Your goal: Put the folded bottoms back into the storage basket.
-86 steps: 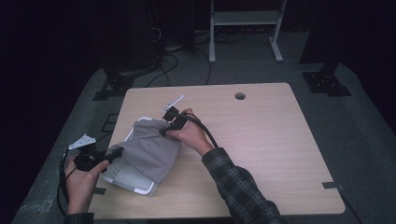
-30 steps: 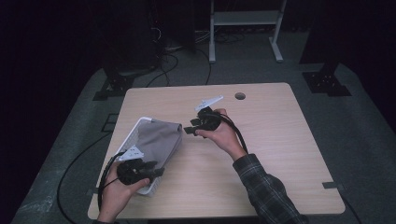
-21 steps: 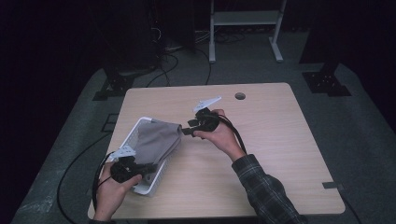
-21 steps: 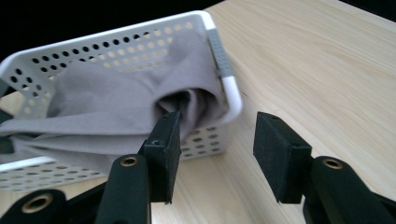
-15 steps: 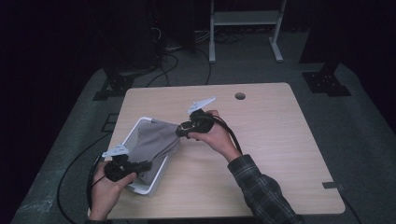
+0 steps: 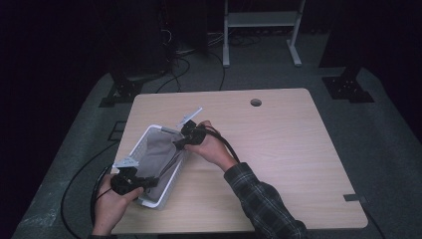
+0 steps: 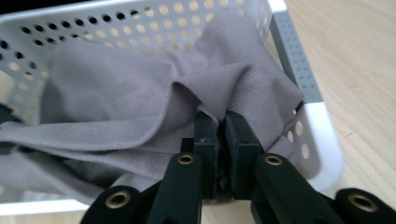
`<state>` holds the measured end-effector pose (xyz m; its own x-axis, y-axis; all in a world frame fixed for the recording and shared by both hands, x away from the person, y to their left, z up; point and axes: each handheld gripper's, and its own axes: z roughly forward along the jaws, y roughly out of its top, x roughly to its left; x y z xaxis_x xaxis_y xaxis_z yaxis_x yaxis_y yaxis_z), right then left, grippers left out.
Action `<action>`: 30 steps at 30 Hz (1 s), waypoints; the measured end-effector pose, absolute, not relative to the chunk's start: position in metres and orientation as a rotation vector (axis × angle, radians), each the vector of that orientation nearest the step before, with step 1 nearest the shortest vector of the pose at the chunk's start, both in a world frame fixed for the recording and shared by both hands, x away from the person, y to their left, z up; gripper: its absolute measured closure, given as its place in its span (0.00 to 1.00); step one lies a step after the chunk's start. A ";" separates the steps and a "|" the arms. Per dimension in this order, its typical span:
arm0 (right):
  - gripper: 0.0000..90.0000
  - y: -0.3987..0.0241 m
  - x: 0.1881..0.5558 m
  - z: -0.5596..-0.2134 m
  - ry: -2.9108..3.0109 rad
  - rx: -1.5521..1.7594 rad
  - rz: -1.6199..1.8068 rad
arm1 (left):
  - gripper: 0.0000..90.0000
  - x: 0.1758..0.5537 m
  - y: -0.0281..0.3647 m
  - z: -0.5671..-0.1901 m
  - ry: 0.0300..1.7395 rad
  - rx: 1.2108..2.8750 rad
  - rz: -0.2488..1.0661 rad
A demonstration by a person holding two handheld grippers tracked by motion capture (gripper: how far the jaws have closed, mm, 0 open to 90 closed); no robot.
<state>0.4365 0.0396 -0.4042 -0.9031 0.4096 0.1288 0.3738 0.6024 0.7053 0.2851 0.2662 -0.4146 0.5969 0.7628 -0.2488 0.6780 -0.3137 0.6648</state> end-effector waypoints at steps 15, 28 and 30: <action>0.74 0.026 0.441 -0.396 2.679 0.690 1.304 | 0.66 0.284 0.276 -0.397 1.107 1.987 0.193; 0.99 -0.020 0.443 -0.408 2.645 0.762 1.305 | 1.00 0.292 0.357 -0.385 1.298 1.834 0.501; 0.99 -0.022 0.444 -0.416 2.653 0.780 1.299 | 1.00 0.294 0.369 -0.392 1.344 1.814 0.506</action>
<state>0.4440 -0.0219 -0.4157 -0.8662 0.4792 0.1420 0.4060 0.5090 0.7590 0.2937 0.3692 -0.3924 0.3540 0.9246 -0.1405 0.6025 -0.1105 0.7904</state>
